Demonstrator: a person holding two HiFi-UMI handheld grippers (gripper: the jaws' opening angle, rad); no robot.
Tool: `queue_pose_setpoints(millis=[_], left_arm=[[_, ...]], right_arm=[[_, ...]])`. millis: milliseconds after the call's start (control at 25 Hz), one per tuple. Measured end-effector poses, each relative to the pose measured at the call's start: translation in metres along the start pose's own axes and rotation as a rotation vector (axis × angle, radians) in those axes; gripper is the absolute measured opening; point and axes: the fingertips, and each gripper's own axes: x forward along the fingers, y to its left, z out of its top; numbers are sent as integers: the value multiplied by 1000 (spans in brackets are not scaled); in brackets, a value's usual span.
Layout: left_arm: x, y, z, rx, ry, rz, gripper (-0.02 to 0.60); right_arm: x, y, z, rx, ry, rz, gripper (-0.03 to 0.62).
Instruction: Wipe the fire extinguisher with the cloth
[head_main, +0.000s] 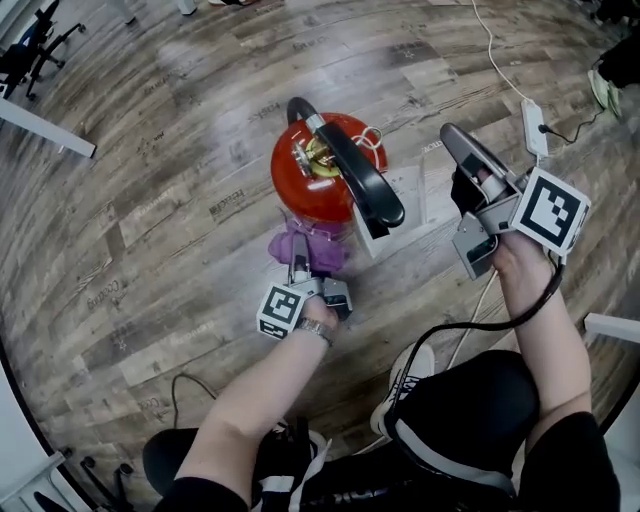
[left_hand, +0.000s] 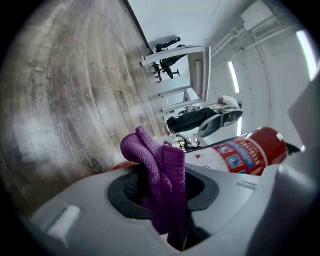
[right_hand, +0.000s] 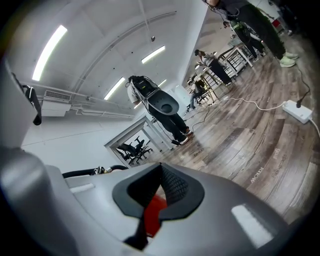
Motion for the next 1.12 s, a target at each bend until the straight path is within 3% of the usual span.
queue_pose_setpoints(millis=[240,560,720,880,1120], left_arm=[[19,70,-6,164,101,114,129],[34,71,-1,91,182,78,121],[47,20,15,107,322,-96,123],[59,-73,38,128,471,-318,126],[55,-222,78,151,563,-695,126]], right_arm=[[-15,-23,-9,0,41,-47,5],[-17,-31,-10,20,45,-56,5],[-8,-15,-9,8,41,-15,5],[-2,2,-8,-15,34,-1,5],[2,18,-7,-21,14,8,5]])
